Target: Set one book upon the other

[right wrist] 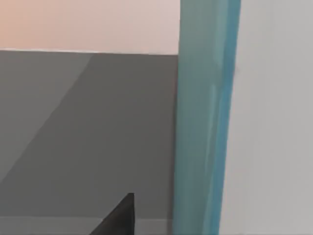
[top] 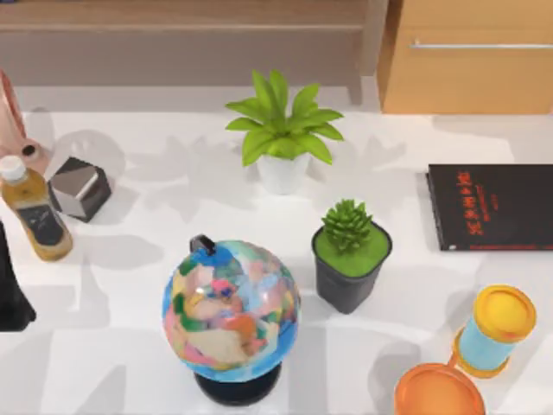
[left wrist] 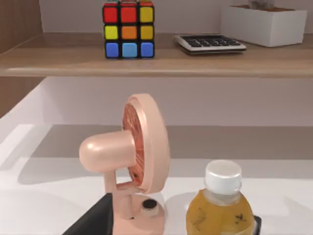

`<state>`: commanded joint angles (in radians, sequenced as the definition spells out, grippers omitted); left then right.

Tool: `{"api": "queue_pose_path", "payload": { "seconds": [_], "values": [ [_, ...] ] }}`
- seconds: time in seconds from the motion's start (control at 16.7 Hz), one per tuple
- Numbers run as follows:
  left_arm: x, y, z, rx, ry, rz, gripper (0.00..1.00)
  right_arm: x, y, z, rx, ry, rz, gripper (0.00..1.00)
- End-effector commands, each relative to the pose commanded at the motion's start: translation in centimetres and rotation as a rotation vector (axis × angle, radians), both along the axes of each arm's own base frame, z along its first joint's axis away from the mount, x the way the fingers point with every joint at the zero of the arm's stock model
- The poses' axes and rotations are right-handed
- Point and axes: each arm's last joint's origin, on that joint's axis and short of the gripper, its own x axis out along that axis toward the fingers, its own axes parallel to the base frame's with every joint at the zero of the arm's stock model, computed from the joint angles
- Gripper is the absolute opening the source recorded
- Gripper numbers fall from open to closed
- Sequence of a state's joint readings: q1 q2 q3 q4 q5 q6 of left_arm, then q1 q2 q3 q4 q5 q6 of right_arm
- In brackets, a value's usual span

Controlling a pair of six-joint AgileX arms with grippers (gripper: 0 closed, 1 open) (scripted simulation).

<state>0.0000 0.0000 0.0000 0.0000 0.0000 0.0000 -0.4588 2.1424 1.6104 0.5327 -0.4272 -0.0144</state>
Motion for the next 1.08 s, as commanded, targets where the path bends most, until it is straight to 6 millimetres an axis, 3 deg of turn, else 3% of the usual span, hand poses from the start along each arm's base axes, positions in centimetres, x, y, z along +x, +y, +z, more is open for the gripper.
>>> {"api": "queue_pose_path", "payload": {
  "seconds": [0.54,1.08],
  "values": [
    [0.0,0.0,0.0,0.0,0.0,0.0,1.0,0.0,0.0,0.0,0.0,0.0,0.0,0.02],
    [0.0,0.0,0.0,0.0,0.0,0.0,1.0,-0.09,-0.13,0.09,0.0,-0.002,-0.003,0.0]
  ]
}}
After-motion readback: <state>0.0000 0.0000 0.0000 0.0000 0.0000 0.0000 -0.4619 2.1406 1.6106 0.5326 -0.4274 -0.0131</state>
